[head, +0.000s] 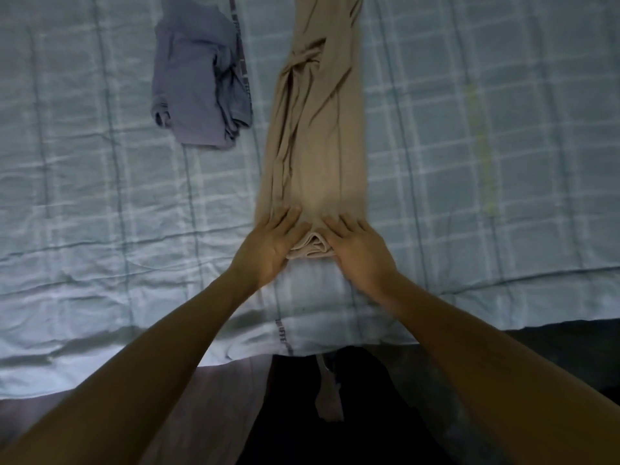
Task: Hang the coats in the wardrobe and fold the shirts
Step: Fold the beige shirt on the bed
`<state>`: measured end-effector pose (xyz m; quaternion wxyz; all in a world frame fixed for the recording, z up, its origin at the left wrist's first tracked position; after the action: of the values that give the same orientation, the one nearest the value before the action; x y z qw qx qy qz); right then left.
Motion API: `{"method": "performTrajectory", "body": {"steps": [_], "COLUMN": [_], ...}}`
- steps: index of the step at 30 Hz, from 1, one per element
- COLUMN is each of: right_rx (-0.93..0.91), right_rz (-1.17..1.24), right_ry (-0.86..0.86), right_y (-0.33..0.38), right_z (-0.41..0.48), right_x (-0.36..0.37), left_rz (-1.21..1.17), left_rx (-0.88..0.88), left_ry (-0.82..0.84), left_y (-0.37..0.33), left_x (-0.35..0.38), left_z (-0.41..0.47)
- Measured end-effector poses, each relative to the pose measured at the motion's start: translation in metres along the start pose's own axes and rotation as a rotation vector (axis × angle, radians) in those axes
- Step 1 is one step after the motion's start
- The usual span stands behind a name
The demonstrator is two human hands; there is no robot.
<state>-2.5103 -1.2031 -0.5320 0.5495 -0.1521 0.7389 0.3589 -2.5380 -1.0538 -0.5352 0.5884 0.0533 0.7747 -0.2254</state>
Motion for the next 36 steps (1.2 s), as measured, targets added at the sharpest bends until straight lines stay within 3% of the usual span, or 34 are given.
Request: {"method": "performTrajectory", "body": {"steps": [5,9,11,14,19,22,26,28,30,32,34,36], "right_rx": [0.021,-0.007,-0.015,0.119,0.289,0.369,0.582,0.575,0.453,0.322,0.267,0.254], "right_rz": [0.021,0.000,0.031,0.149,0.288,0.157,-0.026,-0.102,-0.113,-0.063,-0.020,-0.048], "right_ry": [-0.028,0.022,0.049,0.074,0.000,-0.089,-0.279,-0.297,-0.280,-0.195,-0.065,0.001], "right_y": [0.012,0.028,0.039,0.051,0.045,0.024,-0.008,-0.009,0.004,0.014,0.019,0.013], "right_z": [-0.019,-0.056,-0.081,-0.106,-0.074,-0.035,-0.003,-0.004,-0.012,-0.022,-0.028,-0.025], "right_x": [-0.013,-0.010,-0.004,-0.012,-0.058,-0.101,-0.111,-0.091,-0.062,-0.032,-0.007,0.006], "left_rz": [-0.066,-0.125,-0.224,-0.393,-0.385,-0.258,0.000,-0.052,-0.119,-0.152,-0.077,0.024], "left_rx": [-0.005,0.102,0.086,-0.029,-0.066,-0.197,-0.210,-0.154,-0.035,0.031,-0.031,-0.085], "left_ry": [0.015,0.002,0.118,0.315,0.477,0.349,-0.399,-0.597,-0.601,-0.451,-0.230,-0.116], "left_y": [-0.021,-0.052,-0.065,-0.072,-0.053,-0.025,-0.007,-0.017,-0.035,-0.042,-0.032,-0.020], "left_x": [-0.018,-0.018,-0.011,-0.011,-0.070,-0.109,-0.138,-0.126,-0.094,-0.048,-0.008,0.012], "left_z": [-0.015,-0.043,-0.060,-0.068,-0.028,0.005,0.032,0.021,0.003,-0.013,-0.021,-0.019]}}
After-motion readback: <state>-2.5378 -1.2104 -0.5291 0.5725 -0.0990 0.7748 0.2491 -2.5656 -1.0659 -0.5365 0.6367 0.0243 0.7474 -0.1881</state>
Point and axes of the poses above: each hand's wrist, its own z-axis towards the middle knuckle, its own x-axis out of the palm, y = z × x, the point moved 5 cm from there along z, towards the middle knuckle, and after that the axes turned 1 degree about z, right-handed, at the moved point
